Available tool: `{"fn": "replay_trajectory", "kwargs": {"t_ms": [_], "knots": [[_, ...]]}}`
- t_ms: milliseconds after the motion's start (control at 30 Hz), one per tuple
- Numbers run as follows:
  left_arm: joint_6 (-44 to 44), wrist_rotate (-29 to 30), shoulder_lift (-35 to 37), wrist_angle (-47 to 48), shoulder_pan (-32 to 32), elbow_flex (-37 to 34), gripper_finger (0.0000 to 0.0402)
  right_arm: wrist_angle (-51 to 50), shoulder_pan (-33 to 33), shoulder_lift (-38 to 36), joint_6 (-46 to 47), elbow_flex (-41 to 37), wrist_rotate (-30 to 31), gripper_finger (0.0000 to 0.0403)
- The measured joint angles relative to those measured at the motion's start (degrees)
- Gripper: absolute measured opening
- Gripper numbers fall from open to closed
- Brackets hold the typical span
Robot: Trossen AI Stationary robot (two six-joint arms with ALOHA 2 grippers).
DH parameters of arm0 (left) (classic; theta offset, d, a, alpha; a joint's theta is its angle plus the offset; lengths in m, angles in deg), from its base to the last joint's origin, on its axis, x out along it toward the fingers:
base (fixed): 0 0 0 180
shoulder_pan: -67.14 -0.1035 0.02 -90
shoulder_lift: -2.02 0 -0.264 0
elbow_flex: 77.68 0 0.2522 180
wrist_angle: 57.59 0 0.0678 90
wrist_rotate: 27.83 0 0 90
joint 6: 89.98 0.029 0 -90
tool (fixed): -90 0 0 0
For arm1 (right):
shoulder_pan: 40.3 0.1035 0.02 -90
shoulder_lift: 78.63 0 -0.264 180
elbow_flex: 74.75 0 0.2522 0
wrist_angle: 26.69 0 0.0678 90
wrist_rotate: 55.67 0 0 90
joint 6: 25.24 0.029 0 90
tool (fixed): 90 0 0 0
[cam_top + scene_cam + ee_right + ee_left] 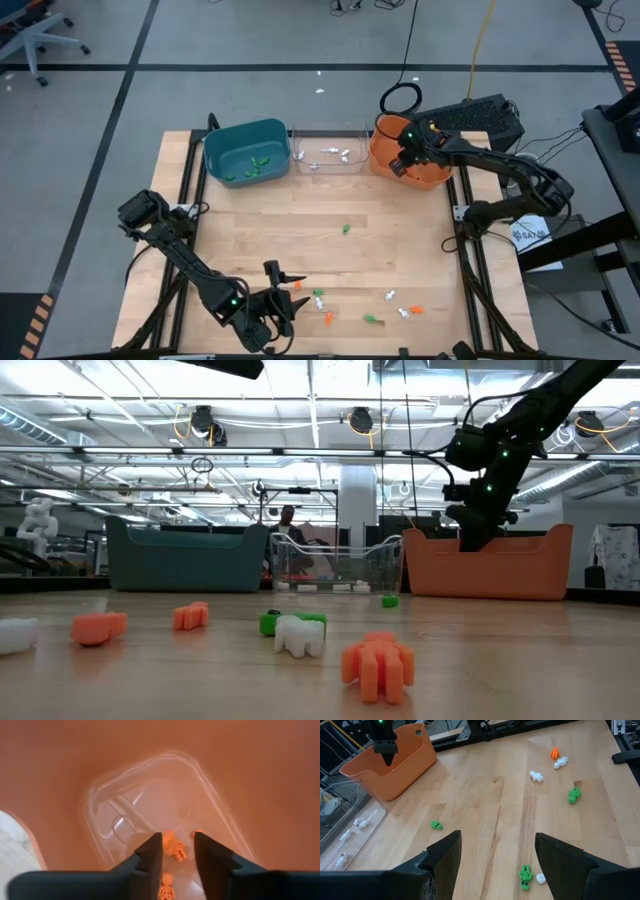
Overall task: Sort Halloween decoration
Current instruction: Put the orange skeleton toy into the orange bin, then put the white skeleton toy into the transparent bin
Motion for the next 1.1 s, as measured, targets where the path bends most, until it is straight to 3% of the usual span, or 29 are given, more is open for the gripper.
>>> {"fn": "replay_trajectory", "kwargs": {"t_ms": [167,333,600,733,900,1100], "knots": [[0.0,0.0,0.0,0.0,0.0,0.0,0.0251,-0.6,0.7,-4.7,2.5,0.0,-1.2,0.0154],[0.0,0.0,0.0,0.0,0.0,0.0,0.0251,-0.4,5.9,-14.0,5.4,0.0,-9.7,0.017],[0.0,0.0,0.0,0.6,0.0,0.0,0.0251,0.4,29.3,-25.6,7.9,0.0,-4.6,0.0171],[-0.8,0.0,0.0,0.7,-0.1,0.0,0.0251,1.1,41.6,-25.4,8.2,-0.3,-4.5,0.0171],[-1.5,0.0,0.0,0.7,-0.1,0.0,0.0251,9.6,53.9,-22.8,8.8,-5.8,-3.8,0.0171],[-1.6,0.0,0.0,0.7,-0.1,0.0,0.0251,23.5,62.6,-15.1,10.8,-12.8,4.6,0.0171]]}}
